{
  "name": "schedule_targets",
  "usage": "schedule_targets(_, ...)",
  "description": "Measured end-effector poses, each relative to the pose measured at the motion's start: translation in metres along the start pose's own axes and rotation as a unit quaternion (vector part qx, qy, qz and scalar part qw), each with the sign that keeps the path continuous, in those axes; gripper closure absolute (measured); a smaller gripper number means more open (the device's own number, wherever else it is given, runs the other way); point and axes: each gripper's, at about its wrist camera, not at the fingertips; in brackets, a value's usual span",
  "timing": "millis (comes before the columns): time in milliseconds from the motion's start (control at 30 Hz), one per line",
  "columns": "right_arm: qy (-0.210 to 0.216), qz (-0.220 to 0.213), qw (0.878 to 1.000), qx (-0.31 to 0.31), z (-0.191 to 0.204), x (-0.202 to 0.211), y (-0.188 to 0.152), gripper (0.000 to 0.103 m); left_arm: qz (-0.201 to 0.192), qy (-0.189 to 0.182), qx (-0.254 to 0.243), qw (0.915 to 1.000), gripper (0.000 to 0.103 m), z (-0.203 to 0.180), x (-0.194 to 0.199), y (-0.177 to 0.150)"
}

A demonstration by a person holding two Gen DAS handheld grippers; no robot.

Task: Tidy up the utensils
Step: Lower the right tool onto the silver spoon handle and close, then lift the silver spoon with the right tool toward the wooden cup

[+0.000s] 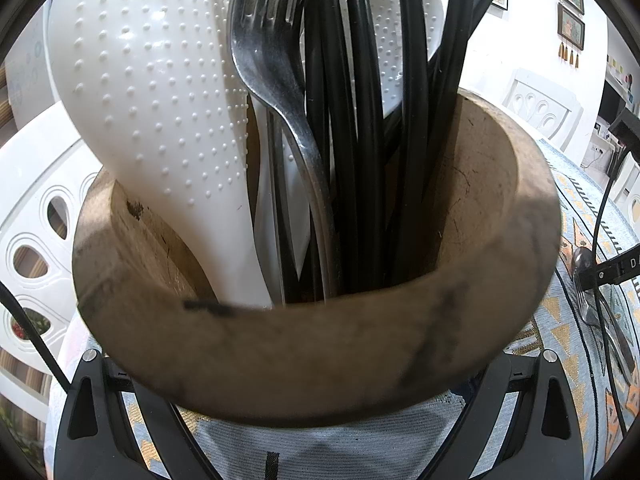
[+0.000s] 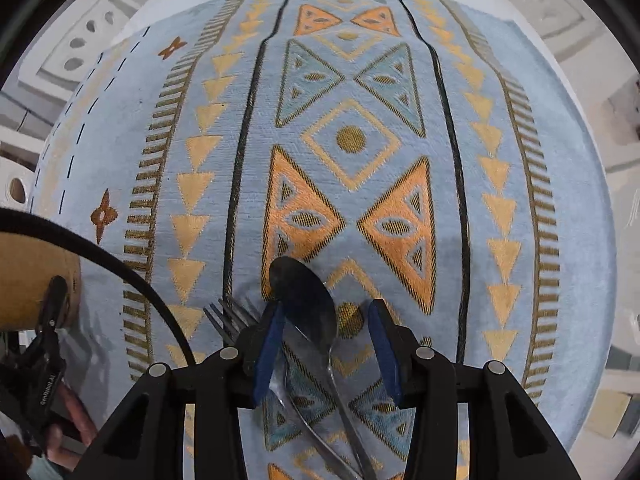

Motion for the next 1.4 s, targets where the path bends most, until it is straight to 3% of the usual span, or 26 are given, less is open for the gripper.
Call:
schedule_targets(133, -0.01, -0.007, 1.0, 0.008, 0.009, 0.006, -0.006, 0.087, 0.0, 0.0, 0.0, 1.0, 0.007, -0.002, 0.0, 0.0)
schedule_targets(233, -0.003, -0.011, 1.0, 0.003, 0.009, 0.013, -0.008, 0.095, 0.0, 0.0, 0.0, 1.0, 0.007, -0.001, 0.0, 0.0)
schedule_targets(533, -0.008, -0.007, 0.999, 0.03, 0.02, 0.023, -0.017, 0.097, 0.0, 0.0, 0.0, 1.0, 0.007, 0.0, 0.0, 0.0)
schedule_targets(733, 0.01, 0.017, 1.0, 0.014, 0.014, 0.005, -0.004, 0.097, 0.0, 0.0, 0.0, 1.0, 0.007, 0.0, 0.0, 0.001)
schedule_targets(833, 0.01, 0.006, 1.0, 0.022, 0.017, 0.006, -0.001, 0.097, 0.0, 0.0, 0.0, 1.0, 0.007, 0.0, 0.0, 0.001)
schedule_targets(933, 0.019, -0.019, 1.0, 0.016, 0.02, 0.011, 0.005, 0.097, 0.0, 0.0, 0.0, 1.0, 0.007, 0.0, -0.001, 0.001)
schedule_targets(1067, 0.056, -0.088, 0.995, 0.01, 0.015, 0.049, 0.006, 0.099, 0.001, 0.0, 0.0, 1.0, 0.007, -0.001, -0.001, 0.001)
schedule_targets(1200, 0.113, -0.17, 0.979, 0.016, 0.018, 0.099, 0.006, 0.099, 0.001, 0.0, 0.0, 1.0, 0.007, 0.0, -0.001, 0.001)
schedule_targets(1400, 0.152, -0.246, 0.957, 0.028, 0.025, 0.152, 0.006, 0.099, 0.001, 0.0, 0.0, 1.0, 0.007, -0.001, -0.001, 0.001)
Point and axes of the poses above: each gripper's, at about its wrist camera, not at the fingertips, and x roughly against the way its jaws point, z to its left, y to its top, and after that the axes turned 2 degrees about x, right-handed
